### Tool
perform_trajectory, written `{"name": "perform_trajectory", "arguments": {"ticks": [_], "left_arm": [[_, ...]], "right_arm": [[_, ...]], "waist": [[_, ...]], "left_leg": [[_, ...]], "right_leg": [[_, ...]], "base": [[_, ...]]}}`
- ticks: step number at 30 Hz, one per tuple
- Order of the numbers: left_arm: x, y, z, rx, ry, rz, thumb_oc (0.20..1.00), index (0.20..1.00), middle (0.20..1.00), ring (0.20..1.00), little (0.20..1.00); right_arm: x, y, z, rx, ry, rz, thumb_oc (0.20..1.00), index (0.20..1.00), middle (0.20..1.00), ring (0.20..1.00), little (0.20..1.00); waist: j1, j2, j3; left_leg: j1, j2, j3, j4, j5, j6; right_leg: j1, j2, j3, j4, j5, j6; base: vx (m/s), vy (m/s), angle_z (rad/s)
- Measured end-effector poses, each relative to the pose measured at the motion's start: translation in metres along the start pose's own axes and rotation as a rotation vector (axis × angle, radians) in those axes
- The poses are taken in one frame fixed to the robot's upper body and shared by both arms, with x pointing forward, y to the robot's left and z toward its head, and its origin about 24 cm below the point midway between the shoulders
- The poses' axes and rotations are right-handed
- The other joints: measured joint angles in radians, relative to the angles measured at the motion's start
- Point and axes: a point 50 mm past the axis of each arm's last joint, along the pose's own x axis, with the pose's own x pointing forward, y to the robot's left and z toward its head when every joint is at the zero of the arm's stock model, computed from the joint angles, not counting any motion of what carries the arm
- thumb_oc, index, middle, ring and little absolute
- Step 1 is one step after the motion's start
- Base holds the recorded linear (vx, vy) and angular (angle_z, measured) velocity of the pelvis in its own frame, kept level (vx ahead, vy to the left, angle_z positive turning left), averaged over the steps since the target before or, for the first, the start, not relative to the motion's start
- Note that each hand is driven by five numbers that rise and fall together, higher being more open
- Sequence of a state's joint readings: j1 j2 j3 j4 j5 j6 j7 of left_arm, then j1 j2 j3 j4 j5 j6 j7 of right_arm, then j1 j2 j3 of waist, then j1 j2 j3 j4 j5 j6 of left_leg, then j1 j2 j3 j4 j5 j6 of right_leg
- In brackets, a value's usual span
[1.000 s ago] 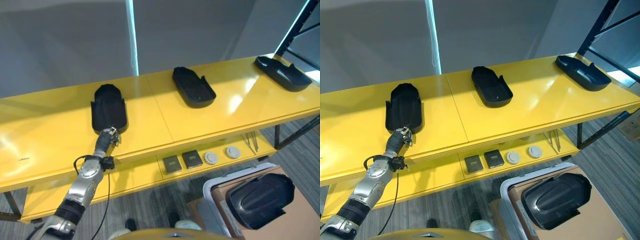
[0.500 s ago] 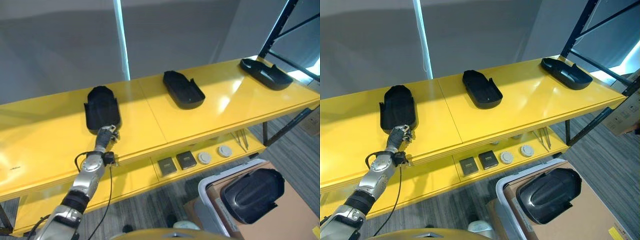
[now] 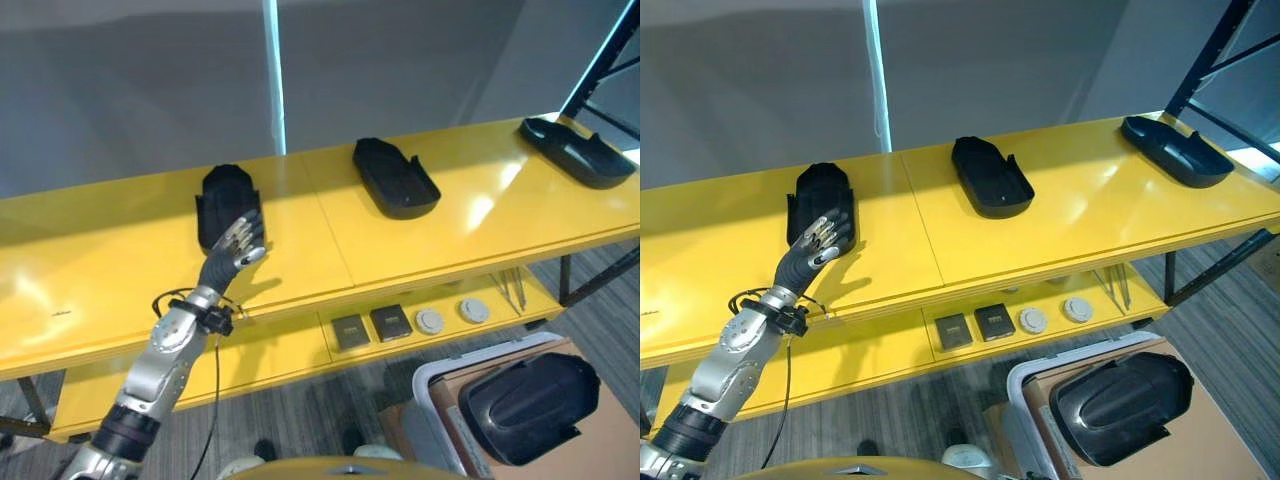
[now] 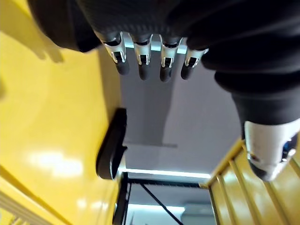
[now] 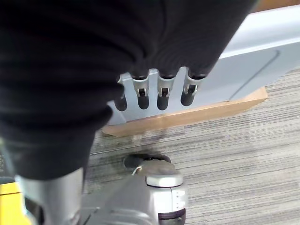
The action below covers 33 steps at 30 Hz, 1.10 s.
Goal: Move parts from the plastic box to the shelf.
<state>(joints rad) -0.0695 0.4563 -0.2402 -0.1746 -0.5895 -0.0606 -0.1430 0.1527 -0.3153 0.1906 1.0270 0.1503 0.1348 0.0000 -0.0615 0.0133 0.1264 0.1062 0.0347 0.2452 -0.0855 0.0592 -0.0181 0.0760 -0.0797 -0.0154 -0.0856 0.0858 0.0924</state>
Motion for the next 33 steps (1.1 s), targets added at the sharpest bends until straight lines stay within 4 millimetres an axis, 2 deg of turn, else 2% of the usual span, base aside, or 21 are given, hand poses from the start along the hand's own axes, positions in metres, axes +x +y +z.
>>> {"name": "perform_trajectory", "arguments": {"ticks": [5,7,8,9,10,11,12,13,14,16,17,18,19,20,23,25,27,28,29,31,33], "left_arm": [[0.000,-0.003,0.000,-0.048,0.008,-0.068,1.000,1.000,1.000,1.000,1.000],[0.000,-0.004,0.001,-0.069,0.007,-0.098,1.000,1.000,1.000,1.000,1.000],[-0.001,-0.003,0.001,-0.078,0.008,-0.119,1.000,1.000,1.000,1.000,1.000],[-0.003,-0.002,0.001,-0.082,0.013,-0.129,1.000,1.000,1.000,1.000,1.000],[-0.005,0.000,0.001,-0.088,0.024,-0.137,1.000,1.000,1.000,1.000,1.000],[-0.009,0.004,0.001,-0.104,0.031,-0.130,1.000,1.000,1.000,1.000,1.000],[-0.010,0.005,-0.005,-0.146,0.041,-0.108,1.000,1.000,1.000,1.000,1.000],[-0.011,0.004,-0.012,-0.186,0.067,-0.103,1.000,1.000,1.000,1.000,1.000],[-0.012,0.003,-0.017,-0.216,0.097,-0.115,1.000,1.000,1.000,1.000,1.000],[-0.014,0.001,-0.022,-0.276,0.107,-0.104,1.000,1.000,1.000,1.000,1.000],[-0.015,0.002,-0.022,-0.291,0.107,-0.101,1.000,1.000,1.000,1.000,1.000],[-0.014,0.003,-0.025,-0.308,0.108,-0.102,1.000,1.000,1.000,1.000,1.000],[-0.014,0.001,-0.032,-0.331,0.129,-0.101,1.000,1.000,1.000,1.000,1.000],[-0.014,-0.002,-0.038,-0.346,0.148,-0.113,1.000,1.000,1.000,1.000,1.000],[-0.007,-0.015,-0.046,-0.435,0.141,-0.133,1.000,1.000,1.000,1.000,1.000],[-0.003,-0.017,-0.049,-0.455,0.135,-0.113,1.000,1.000,1.000,1.000,1.000],[-0.011,0.000,-0.063,-0.400,0.216,0.016,1.000,1.000,1.000,1.000,1.000],[-0.019,0.013,-0.073,-0.357,0.272,0.102,1.000,1.000,1.000,1.000,1.000],[-0.032,0.022,-0.088,-0.343,0.343,0.197,1.000,1.000,1.000,1.000,1.000],[-0.062,0.038,-0.119,-0.302,0.511,0.343,1.000,1.000,1.000,1.000,1.000],[-0.091,0.048,-0.143,-0.281,0.649,0.459,1.000,1.000,1.000,1.000,1.000]], "right_arm": [[0.001,-0.004,0.007,0.045,-0.015,-0.044,1.000,1.000,1.000,1.000,1.000],[0.001,-0.005,0.007,0.101,-0.014,-0.059,1.000,1.000,1.000,1.000,1.000],[0.001,-0.004,0.007,0.111,-0.011,-0.061,1.000,1.000,1.000,1.000,1.000],[0.001,-0.003,0.007,0.124,-0.008,-0.060,1.000,1.000,1.000,1.000,1.000],[0.002,0.002,0.007,0.122,-0.011,-0.048,1.000,1.000,1.000,1.000,1.000],[0.002,0.007,0.012,0.111,-0.026,-0.035,1.000,1.000,1.000,1.000,1.000],[0.004,0.003,0.022,0.103,-0.038,-0.053,1.000,1.000,1.000,1.000,1.000],[0.005,-0.005,0.029,0.088,-0.048,-0.075,1.000,1.000,1.000,1.000,1.000],[0.005,-0.006,0.022,0.080,-0.016,-0.084,1.000,1.000,1.000,1.000,1.000],[0.004,-0.012,0.013,0.068,0.010,-0.099,1.000,1.000,1.000,1.000,1.000],[0.004,-0.012,0.014,0.068,0.001,-0.097,1.000,1.000,1.000,1.000,1.000],[0.004,-0.011,0.013,0.070,-0.004,-0.094,1.000,1.000,1.000,1.000,1.000],[0.004,-0.011,0.014,0.069,-0.011,-0.094,1.000,1.000,1.000,1.000,1.000],[0.003,-0.012,0.009,0.067,0.002,-0.096,1.000,1.000,1.000,1.000,1.000],[-0.001,-0.009,-0.013,0.058,0.056,-0.088,1.000,1.000,1.000,1.000,1.000],[-0.004,-0.007,-0.033,0.053,0.117,-0.085,1.000,1.000,1.000,1.000,1.000],[-0.002,-0.009,-0.027,0.051,0.114,-0.092,1.000,1.000,1.000,1.000,1.000],[0.000,-0.012,-0.022,0.053,0.106,-0.098,1.000,1.000,1.000,1.000,1.000],[0.000,-0.021,-0.018,0.048,0.096,-0.122,1.000,1.000,1.000,1.000,1.000],[0.000,-0.036,-0.006,0.065,0.050,-0.159,1.000,1.000,1.000,1.000,1.000],[0.000,-0.040,0.002,0.099,0.020,-0.167,1.000,1.000,1.000,1.000,1.000]], "waist": [[-0.002,0.005,0.008],[-0.015,0.001,0.020],[-0.011,0.000,0.024],[0.001,-0.002,0.027],[0.005,-0.023,0.033],[0.020,-0.014,0.033],[0.035,0.004,0.052],[0.034,0.025,0.059],[0.050,0.012,0.055],[0.092,-0.002,0.043],[0.097,-0.026,0.033],[0.094,-0.040,0.032],[0.078,-0.022,0.030],[0.046,-0.010,0.022],[-0.004,0.017,0.007],[-0.025,0.003,0.001],[0.016,-0.030,-0.007],[0.041,-0.061,-0.005],[0.066,-0.059,-0.014],[0.079,-0.041,-0.018],[0.072,-0.030,-0.016]], "left_leg": [[0.000,-0.036,-0.001,0.000,-0.010,0.022],[0.002,-0.051,0.016,0.000,-0.011,0.029],[0.003,-0.050,0.055,0.000,-0.008,0.032],[0.005,-0.046,0.092,0.000,-0.011,0.037],[0.009,-0.048,0.166,0.011,-0.003,0.051],[-0.003,-0.031,0.222,0.019,-0.016,0.054],[-0.002,0.000,0.304,0.007,-0.020,0.069],[0.000,0.039,0.352,0.002,-0.027,0.057],[0.003,0.073,0.451,0.019,-0.021,0.053],[0.021,0.093,0.545,0.046,-0.051,0.015],[0.014,0.087,0.519,0.067,-0.065,0.005],[0.013,0.079,0.474,0.081,-0.070,-0.006],[0.004,0.087,0.403,0.085,-0.069,-0.011],[0.005,0.093,0.362,0.085,-0.063,-0.027],[-0.001,0.112,0.337,0.085,-0.048,-0.040],[0.000,0.141,0.327,0.130,-0.042,-0.049],[-0.045,0.177,0.196,0.304,-0.040,-0.050],[-0.130,0.182,0.052,0.487,-0.049,-0.066],[-0.178,0.180,-0.064,0.538,-0.091,-0.099],[-0.193,0.142,-0.166,0.387,-0.114,-0.118],[-0.177,0.128,-0.163,0.197,-0.067,-0.110]], "right_leg": [[-0.026,-0.031,0.016,0.037,-0.001,0.031],[-0.049,-0.041,0.030,0.062,0.002,0.046],[-0.069,-0.045,0.005,0.074,0.025,0.057],[-0.088,-0.053,-0.041,0.068,0.041,0.060],[-0.102,-0.058,-0.122,0.038,0.092,0.058],[-0.116,-0.062,-0.198,0.002,0.101,0.068],[-0.163,-0.072,-0.320,0.118,0.047,0.059],[-0.206,-0.086,-0.425,0.286,-0.016,0.070],[-0.213,-0.153,-0.569,0.491,-0.121,0.068],[-0.163,-0.197,-0.703,0.508,-0.179,0.046],[-0.134,-0.196,-0.703,0.428,-0.170,0.045],[-0.104,-0.166,-0.662,0.337,-0.153,0.010],[-0.075,-0.120,-0.635,0.276,-0.113,-0.026],[-0.074,-0.085,-0.608,0.255,-0.111,-0.026],[-0.078,-0.038,-0.584,0.213,-0.114,-0.043],[-0.094,-0.010,-0.548,0.189,-0.128,-0.056],[-0.109,0.015,-0.464,0.165,-0.146,-0.088],[-0.110,0.028,-0.360,0.146,-0.102,-0.141],[-0.109,0.042,-0.304,0.116,-0.077,-0.127],[-0.104,0.054,-0.266,0.077,-0.050,-0.111],[-0.079,0.059,-0.254,0.047,-0.047,-0.108]], "base": [[-0.12,0.140,-0.09],[-0.14,0.057,-0.28],[-0.21,0.066,-0.64],[-0.22,0.070,-0.98],[-0.20,0.106,-1.33],[-0.15,0.088,-1.80],[-0.18,0.052,-2.01],[-0.24,-0.074,-2.38],[-0.17,-0.167,-2.19],[-0.06,-0.214,-2.04],[-0.02,-0.170,-1.59],[-0.02,-0.194,-1.17],[-0.03,-0.242,-0.99],[-0.04,-0.236,-0.61],[-0.02,-0.227,-0.39],[0.04,-0.275,-0.76],[0.06,-0.186,-1.68],[-0.02,0.027,-1.79],[-0.01,0.069,-1.82],[0.06,0.130,-1.34],[0.10,0.133,-0.61]]}}
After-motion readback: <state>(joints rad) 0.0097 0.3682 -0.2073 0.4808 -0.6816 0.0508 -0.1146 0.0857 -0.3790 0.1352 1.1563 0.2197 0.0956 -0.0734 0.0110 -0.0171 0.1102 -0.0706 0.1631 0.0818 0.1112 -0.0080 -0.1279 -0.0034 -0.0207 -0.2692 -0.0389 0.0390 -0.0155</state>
